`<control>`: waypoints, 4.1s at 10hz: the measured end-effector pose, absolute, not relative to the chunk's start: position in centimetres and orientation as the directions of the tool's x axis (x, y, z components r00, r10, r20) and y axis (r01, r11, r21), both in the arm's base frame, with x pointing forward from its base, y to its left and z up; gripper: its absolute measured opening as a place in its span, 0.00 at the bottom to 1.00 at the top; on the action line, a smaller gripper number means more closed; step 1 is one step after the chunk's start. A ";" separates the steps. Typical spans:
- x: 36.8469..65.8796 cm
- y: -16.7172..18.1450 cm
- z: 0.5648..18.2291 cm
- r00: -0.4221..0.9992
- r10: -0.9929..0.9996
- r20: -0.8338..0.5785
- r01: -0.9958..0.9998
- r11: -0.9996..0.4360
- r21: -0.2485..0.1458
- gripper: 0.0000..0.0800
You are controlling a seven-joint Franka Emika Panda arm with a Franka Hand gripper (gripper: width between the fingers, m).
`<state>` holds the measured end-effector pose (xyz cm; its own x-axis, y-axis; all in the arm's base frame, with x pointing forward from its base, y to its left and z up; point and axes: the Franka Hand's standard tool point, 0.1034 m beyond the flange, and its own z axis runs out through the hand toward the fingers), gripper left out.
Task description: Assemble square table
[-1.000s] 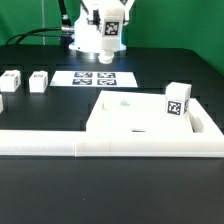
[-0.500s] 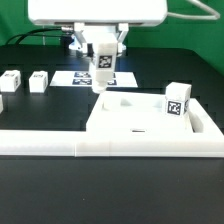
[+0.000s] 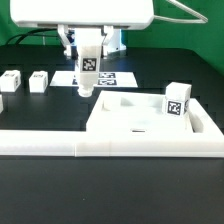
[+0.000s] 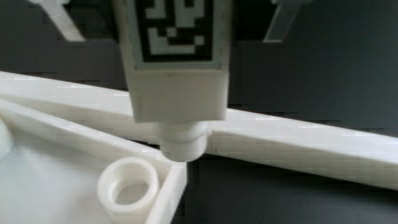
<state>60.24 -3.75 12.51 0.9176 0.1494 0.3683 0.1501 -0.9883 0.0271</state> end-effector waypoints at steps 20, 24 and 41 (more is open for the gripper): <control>58.8 -2.4 8.5 0.894 -0.085 0.440 -0.049 -0.994 -0.093 0.36; 60.0 -2.6 8.4 0.858 -0.095 0.504 -0.076 -0.995 -0.059 0.36; 57.9 -1.1 8.3 0.915 -0.187 0.357 -0.148 -0.980 -0.133 0.36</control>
Offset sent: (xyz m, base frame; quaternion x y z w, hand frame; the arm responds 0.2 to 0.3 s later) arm 0.0000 0.0000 0.0000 0.0000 0.0000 0.0000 1.0000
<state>57.89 -1.11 8.27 0.9153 -0.1869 0.3567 -0.1483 -0.9800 -0.1328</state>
